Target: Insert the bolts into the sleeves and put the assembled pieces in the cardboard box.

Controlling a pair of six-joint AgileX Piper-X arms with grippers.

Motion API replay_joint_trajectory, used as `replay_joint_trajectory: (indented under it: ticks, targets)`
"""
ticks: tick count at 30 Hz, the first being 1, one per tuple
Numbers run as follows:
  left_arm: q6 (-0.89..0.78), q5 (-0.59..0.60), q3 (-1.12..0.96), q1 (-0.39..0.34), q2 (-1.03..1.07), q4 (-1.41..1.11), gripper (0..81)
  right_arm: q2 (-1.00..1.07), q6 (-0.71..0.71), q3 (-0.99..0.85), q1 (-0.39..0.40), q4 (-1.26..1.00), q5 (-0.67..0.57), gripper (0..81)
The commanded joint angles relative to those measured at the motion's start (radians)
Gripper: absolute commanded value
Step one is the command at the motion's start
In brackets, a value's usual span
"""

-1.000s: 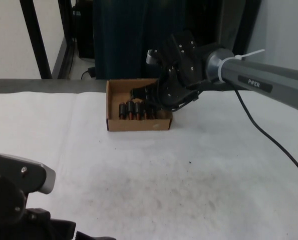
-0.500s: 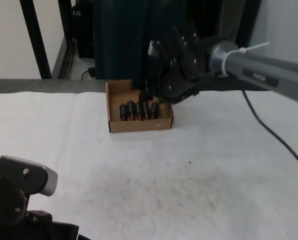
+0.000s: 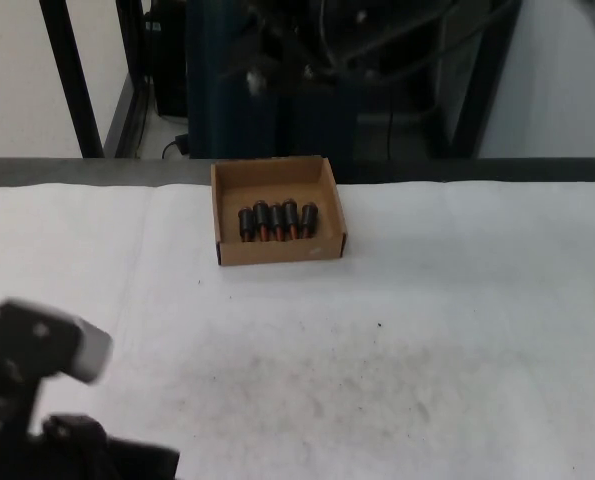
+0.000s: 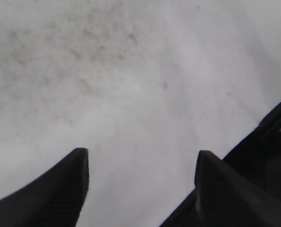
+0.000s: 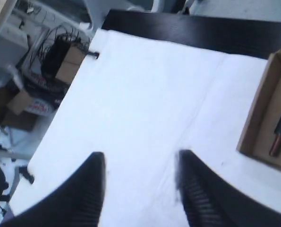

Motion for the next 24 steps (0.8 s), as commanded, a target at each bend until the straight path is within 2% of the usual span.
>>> replay_joint_trajectory:
  ticks: [1,5,11,14,20,24]
  targets:
    - [-0.003,0.002,-0.042,-0.004,-0.052,-0.010,52.4,-0.130,-0.097,-0.009,0.015,0.151,0.001,44.7]
    - [0.023,-0.046,-0.114,-0.004,-0.162,-0.020,45.6,-0.294,-0.195,-0.009,0.046,0.329,0.145,44.7]
    - [0.029,-0.134,-0.172,-0.004,-0.314,-0.016,45.4,-0.548,-0.201,0.015,0.130,0.440,0.310,44.3]
    - [0.073,-0.160,-0.205,-0.004,-0.370,0.003,44.5,-0.667,-0.189,0.032,0.184,0.463,0.419,37.5]
    - [0.212,-0.187,-0.307,-0.004,-0.418,0.139,39.0,-0.928,-0.183,0.123,0.266,0.490,0.558,15.2]
    - [0.240,-0.227,-0.375,-0.004,-0.418,0.245,31.4,-1.081,-0.183,0.234,0.274,0.490,0.572,9.5]
